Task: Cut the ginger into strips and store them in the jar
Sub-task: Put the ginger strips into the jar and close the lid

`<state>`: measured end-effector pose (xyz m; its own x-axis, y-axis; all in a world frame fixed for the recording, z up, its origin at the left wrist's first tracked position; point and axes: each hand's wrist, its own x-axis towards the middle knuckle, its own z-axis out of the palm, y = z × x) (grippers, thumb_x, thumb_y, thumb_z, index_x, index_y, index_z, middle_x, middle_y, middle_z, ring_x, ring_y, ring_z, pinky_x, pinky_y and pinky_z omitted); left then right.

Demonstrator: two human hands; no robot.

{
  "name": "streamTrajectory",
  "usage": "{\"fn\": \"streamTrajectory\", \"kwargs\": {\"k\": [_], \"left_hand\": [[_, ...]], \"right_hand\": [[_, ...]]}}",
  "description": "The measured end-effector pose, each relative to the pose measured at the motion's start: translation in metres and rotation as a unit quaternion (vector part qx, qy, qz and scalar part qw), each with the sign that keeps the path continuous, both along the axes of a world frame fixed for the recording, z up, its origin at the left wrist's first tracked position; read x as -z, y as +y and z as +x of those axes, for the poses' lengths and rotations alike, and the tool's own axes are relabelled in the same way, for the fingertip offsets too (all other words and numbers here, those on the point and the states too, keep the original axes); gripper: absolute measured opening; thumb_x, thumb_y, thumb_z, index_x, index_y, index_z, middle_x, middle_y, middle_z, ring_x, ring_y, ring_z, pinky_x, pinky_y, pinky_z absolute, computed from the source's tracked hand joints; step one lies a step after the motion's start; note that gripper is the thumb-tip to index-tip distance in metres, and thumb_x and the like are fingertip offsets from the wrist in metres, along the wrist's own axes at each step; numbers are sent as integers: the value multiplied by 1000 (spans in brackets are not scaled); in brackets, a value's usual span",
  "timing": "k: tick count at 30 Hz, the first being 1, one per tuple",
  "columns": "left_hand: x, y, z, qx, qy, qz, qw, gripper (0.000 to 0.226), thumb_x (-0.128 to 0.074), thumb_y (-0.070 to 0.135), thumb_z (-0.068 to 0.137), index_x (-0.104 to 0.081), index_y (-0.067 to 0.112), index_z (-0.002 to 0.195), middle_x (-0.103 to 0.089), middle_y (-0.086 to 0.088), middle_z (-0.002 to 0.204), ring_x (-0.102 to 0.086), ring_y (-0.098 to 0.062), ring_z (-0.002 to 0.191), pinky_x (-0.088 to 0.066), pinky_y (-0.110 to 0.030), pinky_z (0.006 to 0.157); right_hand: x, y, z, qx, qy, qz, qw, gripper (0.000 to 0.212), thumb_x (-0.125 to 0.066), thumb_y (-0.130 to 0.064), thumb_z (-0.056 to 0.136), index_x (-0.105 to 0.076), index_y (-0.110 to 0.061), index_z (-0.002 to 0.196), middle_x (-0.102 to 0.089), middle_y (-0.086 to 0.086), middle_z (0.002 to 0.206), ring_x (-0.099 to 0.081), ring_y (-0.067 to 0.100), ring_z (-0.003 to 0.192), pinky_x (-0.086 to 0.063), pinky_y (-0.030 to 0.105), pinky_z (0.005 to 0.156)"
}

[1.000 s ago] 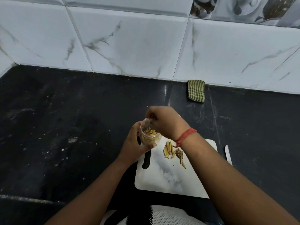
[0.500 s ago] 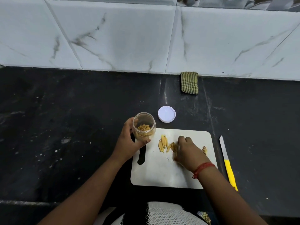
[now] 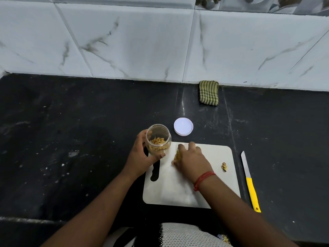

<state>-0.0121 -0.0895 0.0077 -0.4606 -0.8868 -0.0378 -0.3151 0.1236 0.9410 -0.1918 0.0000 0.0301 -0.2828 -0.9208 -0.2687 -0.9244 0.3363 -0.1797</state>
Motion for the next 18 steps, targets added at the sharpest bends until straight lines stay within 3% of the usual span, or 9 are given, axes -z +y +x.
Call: {"fn": "streamTrajectory", "kwargs": {"k": [4, 6, 13, 18], "left_hand": [[0, 0, -1, 4, 2, -3, 1000, 87, -93, 25, 72, -39, 45, 137, -55, 19, 137, -56, -2, 126, -48, -23, 101], [1, -1, 0, 4, 1, -2, 1000, 88, -93, 27, 72, -39, 44, 139, -54, 18, 138, -56, -4, 126, -49, -27, 102], [1, -2, 1, 3, -13, -3, 1000, 89, -92, 33, 71, -36, 50, 138, -52, 19, 141, -54, -4, 127, -49, -26, 102], [3, -3, 1, 5, -17, -7, 1000, 91, -93, 34, 70, -36, 48, 139, -52, 18, 140, -54, -4, 127, -49, -28, 102]], "right_hand": [[1, -2, 8, -48, 33, -35, 998, 24, -48, -20, 93, -48, -15, 116, -43, 12, 114, -46, 32, 99, -48, 39, 75], [3, -2, 8, -50, 34, -41, 997, 24, -42, -9, 92, -48, -16, 114, -44, 13, 110, -47, 31, 95, -46, 38, 68], [1, -4, 0, -70, 19, -44, 996, 22, -42, -8, 88, -52, -15, 106, -47, 12, 101, -50, 31, 89, -37, 34, 63], [-5, -6, -3, -75, 8, -39, 996, 20, -43, -11, 88, -53, -13, 105, -48, 12, 99, -54, 33, 89, -42, 34, 64]]}}
